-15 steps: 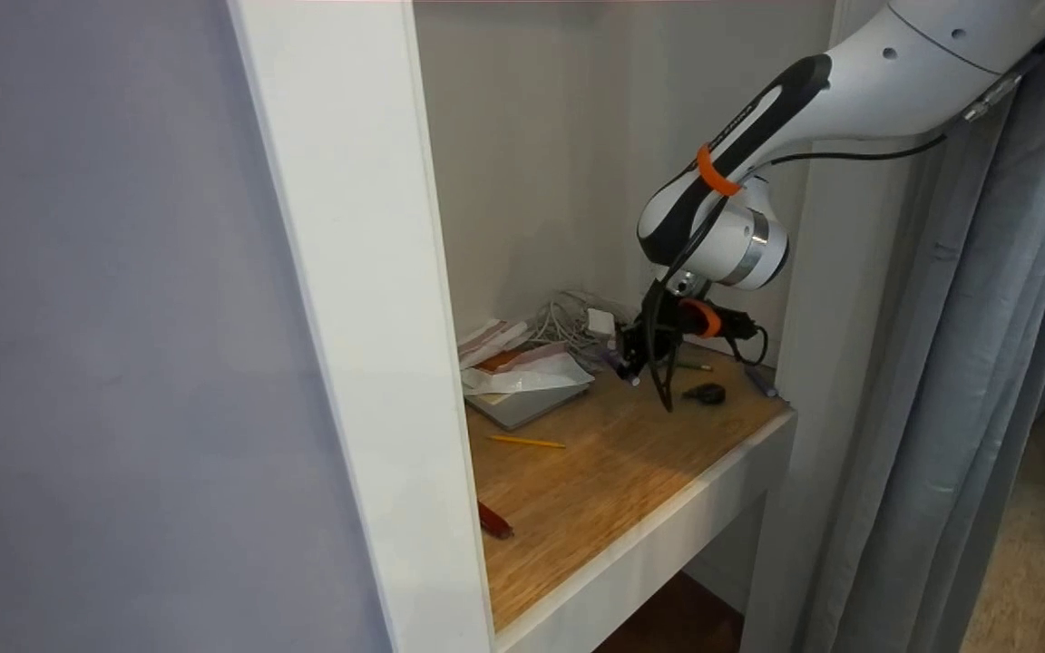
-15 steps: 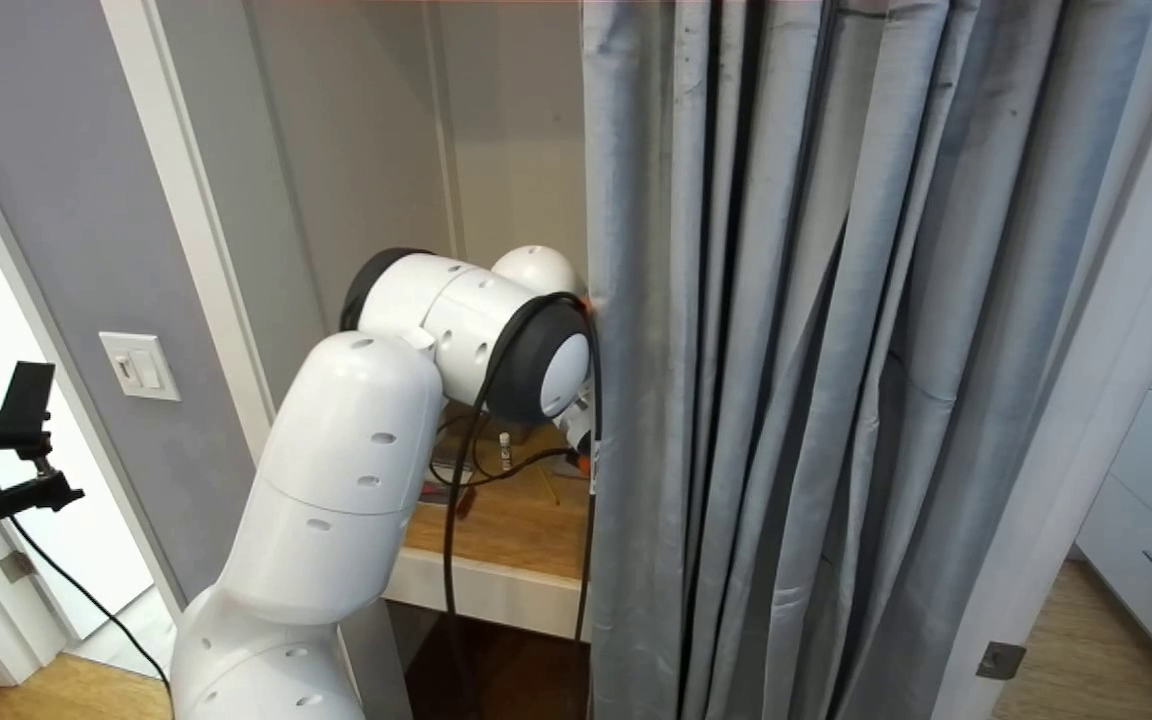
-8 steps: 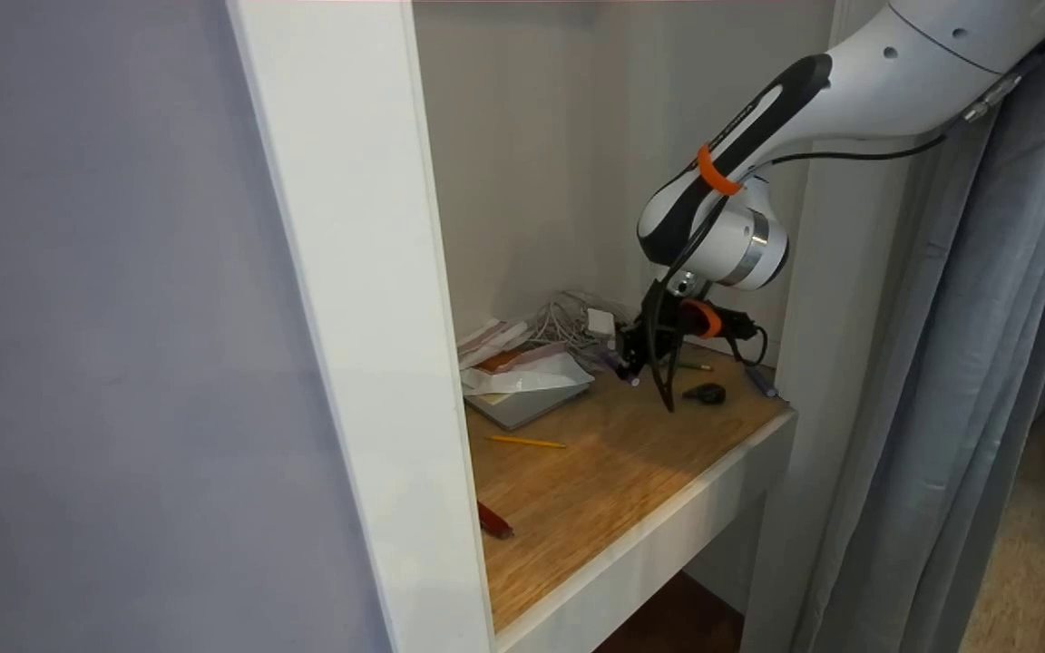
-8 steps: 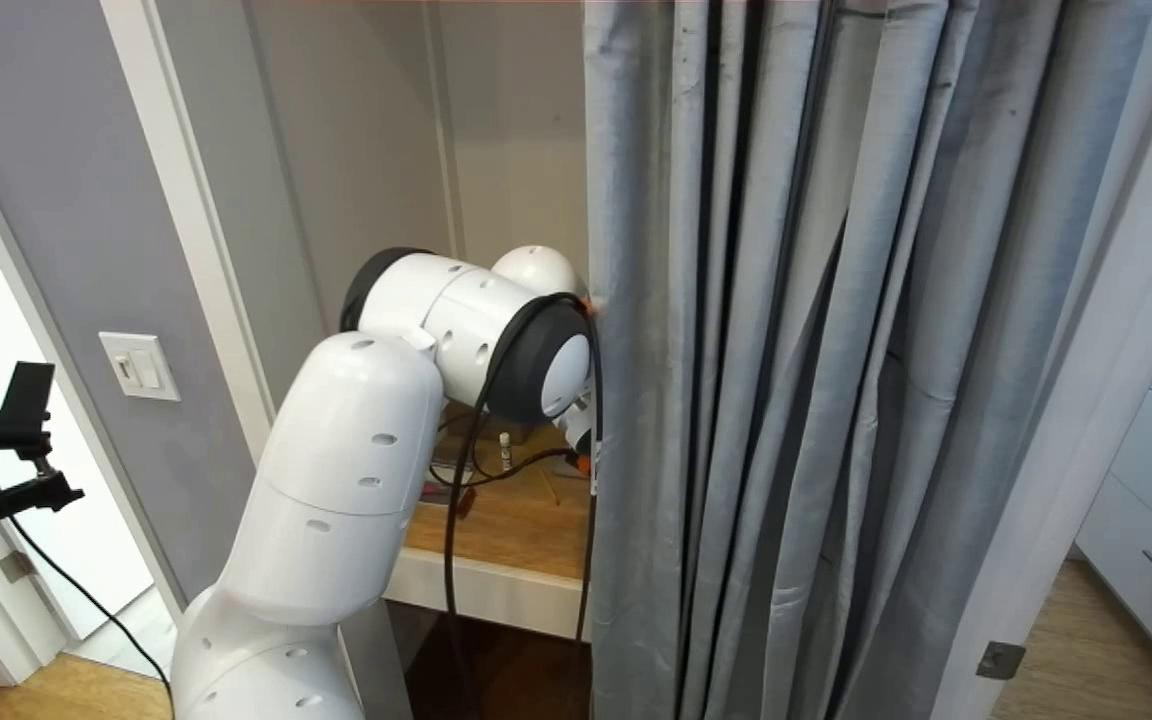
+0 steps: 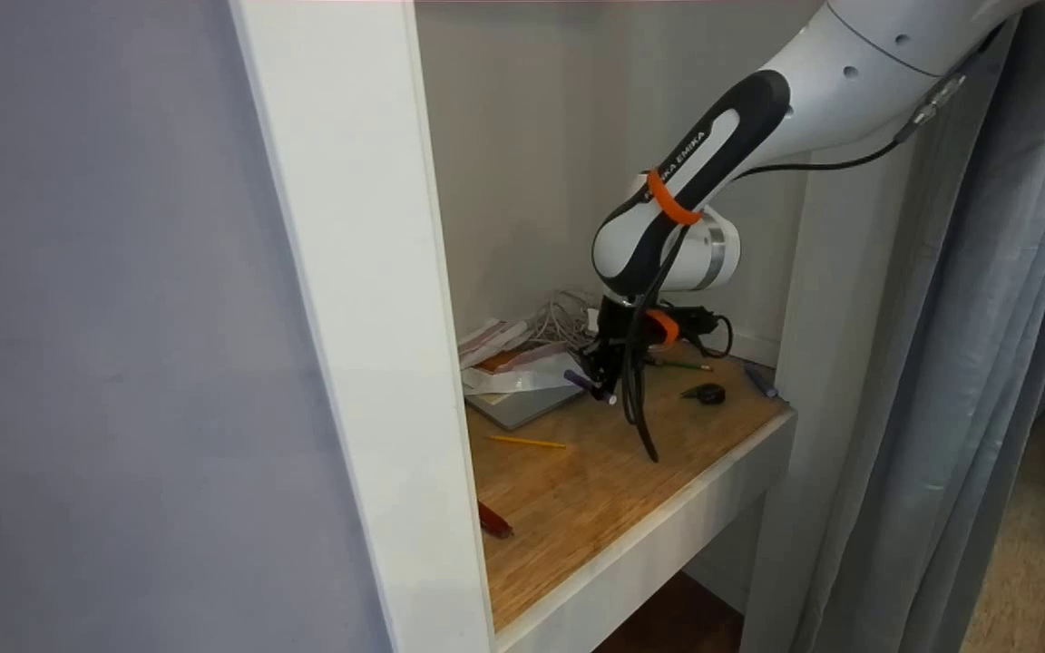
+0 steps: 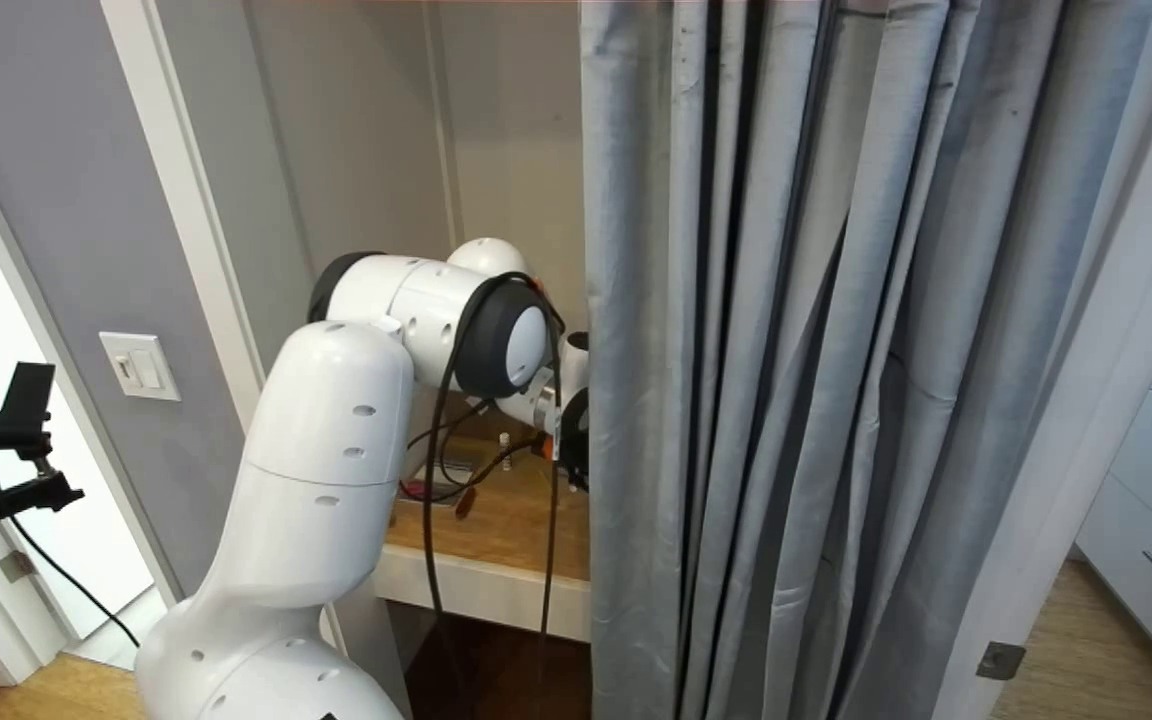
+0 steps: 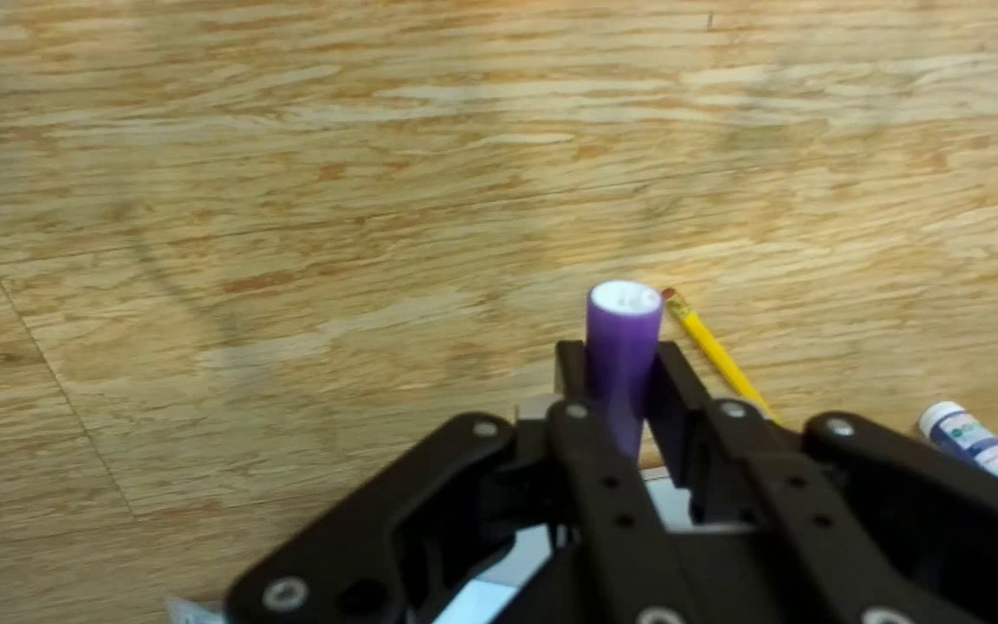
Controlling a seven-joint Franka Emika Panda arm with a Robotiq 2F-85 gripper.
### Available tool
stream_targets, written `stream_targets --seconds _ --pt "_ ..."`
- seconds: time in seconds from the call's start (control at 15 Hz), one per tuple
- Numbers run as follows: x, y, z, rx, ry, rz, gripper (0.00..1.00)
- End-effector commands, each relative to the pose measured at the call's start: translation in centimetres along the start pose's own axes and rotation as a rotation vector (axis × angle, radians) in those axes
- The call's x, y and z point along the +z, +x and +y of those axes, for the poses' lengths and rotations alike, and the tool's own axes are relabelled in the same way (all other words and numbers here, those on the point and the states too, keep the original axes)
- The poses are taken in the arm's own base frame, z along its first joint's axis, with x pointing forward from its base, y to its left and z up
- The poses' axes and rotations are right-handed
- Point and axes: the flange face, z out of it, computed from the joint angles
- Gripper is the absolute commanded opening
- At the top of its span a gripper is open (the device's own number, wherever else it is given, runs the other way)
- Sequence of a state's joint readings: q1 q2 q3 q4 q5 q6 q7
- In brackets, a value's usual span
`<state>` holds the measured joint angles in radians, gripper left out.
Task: Pick up the purple marker and move it to the middle of the surface, pick up the blue marker and move it to the middle of the surface
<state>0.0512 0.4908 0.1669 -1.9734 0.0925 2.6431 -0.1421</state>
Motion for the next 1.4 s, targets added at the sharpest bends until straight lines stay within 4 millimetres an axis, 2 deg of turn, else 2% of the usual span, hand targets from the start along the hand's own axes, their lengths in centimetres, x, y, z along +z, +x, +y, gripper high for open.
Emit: stream_targets --seconds 0.0,0.27,0.67,1.07,1.13,1.2,1.33 --pt "0.6 2.0 -2.6 -0.030 -0.078 -0.079 0.06" --pt "2.6 3.0 -3.4 -0.043 -0.131 -0.128 0.06" --pt "7.6 4.1 -1.8 -0.052 -0.149 -0.112 0.06" --pt "10.4 5.4 -1.3 -0.048 -0.140 -0.062 0.07" --pt "10.6 5.4 -1.2 -0.048 -0.141 -0.068 0.10" --pt "10.6 5.4 -1.3 -0.050 -0.139 -0.072 0.45" --pt "10.1 5.6 -1.2 -0.048 -0.144 -0.072 0.53"
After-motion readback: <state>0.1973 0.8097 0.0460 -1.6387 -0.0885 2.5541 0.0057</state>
